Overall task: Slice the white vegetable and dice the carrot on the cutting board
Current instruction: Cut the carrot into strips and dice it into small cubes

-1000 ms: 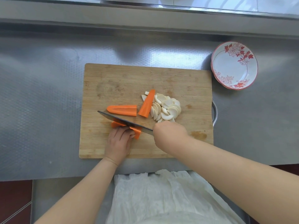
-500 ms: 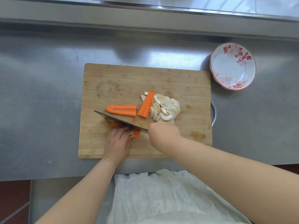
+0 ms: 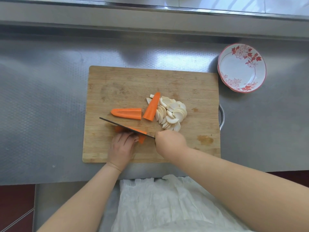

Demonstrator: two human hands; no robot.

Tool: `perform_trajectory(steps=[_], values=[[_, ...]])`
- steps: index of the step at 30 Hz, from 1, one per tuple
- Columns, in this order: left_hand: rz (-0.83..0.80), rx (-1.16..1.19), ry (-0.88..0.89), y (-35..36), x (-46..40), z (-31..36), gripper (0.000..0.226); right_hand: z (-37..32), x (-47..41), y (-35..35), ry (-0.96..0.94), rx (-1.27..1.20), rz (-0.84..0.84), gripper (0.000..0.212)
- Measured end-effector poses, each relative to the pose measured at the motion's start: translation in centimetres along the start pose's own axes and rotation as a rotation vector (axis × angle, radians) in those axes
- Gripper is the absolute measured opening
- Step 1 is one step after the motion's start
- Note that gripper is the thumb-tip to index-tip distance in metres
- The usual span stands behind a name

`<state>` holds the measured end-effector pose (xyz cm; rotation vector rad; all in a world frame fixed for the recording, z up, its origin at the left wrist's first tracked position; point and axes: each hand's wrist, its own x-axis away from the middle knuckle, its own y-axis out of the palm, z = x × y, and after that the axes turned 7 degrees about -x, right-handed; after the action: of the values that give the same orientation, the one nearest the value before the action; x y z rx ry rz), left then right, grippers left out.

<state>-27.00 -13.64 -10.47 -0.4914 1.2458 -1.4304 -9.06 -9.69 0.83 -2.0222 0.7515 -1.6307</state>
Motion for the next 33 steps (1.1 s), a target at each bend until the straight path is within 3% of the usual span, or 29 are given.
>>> perform_trajectory(steps=[4,8,11,13,17,19,22,28,33], values=[[-0.025,0.01,0.002,-2.0,0.7,-0.2,0.007,0.0,0.4,0.2,-0.012,0.008,0.022,0.035],[0.085,0.019,-0.032,-5.9,-1.3,-0.5,0.013,-0.1,0.7,0.3,-0.033,0.025,0.032,0.015],[0.056,0.042,-0.023,-8.2,-6.1,0.5,0.018,-0.2,0.8,0.3,-0.039,0.028,0.034,0.021],[-0.181,0.047,-0.043,-9.0,-9.9,1.8,0.025,-0.3,0.9,0.2,-0.036,0.026,0.035,0.022],[-1.127,-0.045,-0.178,-7.7,-14.3,3.6,0.054,-0.4,1.3,-0.1,-0.031,0.007,0.024,0.021],[-1.339,-0.118,-0.14,-6.7,-14.9,4.2,0.061,-0.4,1.5,-0.1,-0.027,0.003,0.025,0.022],[-1.437,-0.227,-0.011,-5.5,-15.1,4.9,0.057,-0.4,1.6,-0.2,-0.022,-0.004,0.025,0.024],[-1.497,-0.144,-0.167,-4.6,-15.3,4.4,0.067,-0.8,1.9,-0.6,-0.023,-0.01,0.036,0.023],[-1.538,-0.21,-0.165,-4.5,-15.7,3.8,0.077,-1.8,2.1,-1.7,-0.029,0.008,0.057,0.021]])
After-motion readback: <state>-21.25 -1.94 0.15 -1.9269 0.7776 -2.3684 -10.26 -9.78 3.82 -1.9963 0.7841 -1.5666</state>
